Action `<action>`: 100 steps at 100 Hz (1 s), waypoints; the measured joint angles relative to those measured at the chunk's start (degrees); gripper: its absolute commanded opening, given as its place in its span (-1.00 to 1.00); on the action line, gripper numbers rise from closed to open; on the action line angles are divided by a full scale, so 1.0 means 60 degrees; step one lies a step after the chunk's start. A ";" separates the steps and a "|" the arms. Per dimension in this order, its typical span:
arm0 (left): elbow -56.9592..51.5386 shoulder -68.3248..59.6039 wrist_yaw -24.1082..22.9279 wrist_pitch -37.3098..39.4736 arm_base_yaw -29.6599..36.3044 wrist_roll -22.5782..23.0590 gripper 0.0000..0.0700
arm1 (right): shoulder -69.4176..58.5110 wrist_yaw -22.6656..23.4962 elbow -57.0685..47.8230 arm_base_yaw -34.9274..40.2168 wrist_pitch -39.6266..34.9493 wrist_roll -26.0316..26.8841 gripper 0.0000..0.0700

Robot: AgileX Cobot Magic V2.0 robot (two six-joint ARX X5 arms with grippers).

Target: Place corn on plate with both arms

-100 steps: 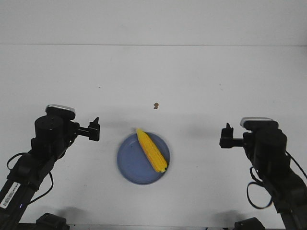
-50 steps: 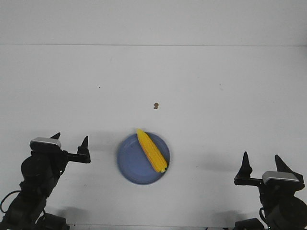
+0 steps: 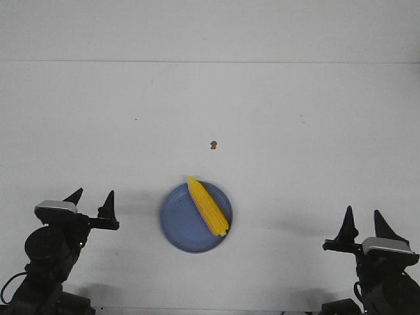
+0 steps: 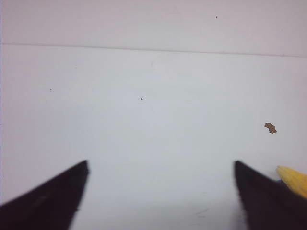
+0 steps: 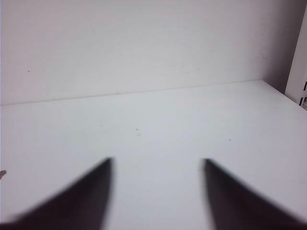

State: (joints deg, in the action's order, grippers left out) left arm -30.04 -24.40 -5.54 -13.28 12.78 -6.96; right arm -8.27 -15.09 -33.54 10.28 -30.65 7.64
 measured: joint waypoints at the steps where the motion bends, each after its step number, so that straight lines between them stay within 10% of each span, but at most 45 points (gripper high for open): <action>1: 0.0000 0.0000 -0.0004 0.0000 0.0000 0.0000 -1.00 | 0.0000 0.0000 0.0000 0.0000 0.0000 0.0000 -1.00; 100: 0.0000 0.0000 -0.0007 -0.0007 0.0000 -0.0004 -0.97 | 0.0000 0.0004 0.0000 0.0000 0.0007 -0.0055 -1.00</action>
State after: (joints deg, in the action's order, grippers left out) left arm -30.04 -24.40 -5.58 -13.32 12.78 -6.98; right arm -8.27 -15.07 -33.54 10.28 -30.61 7.31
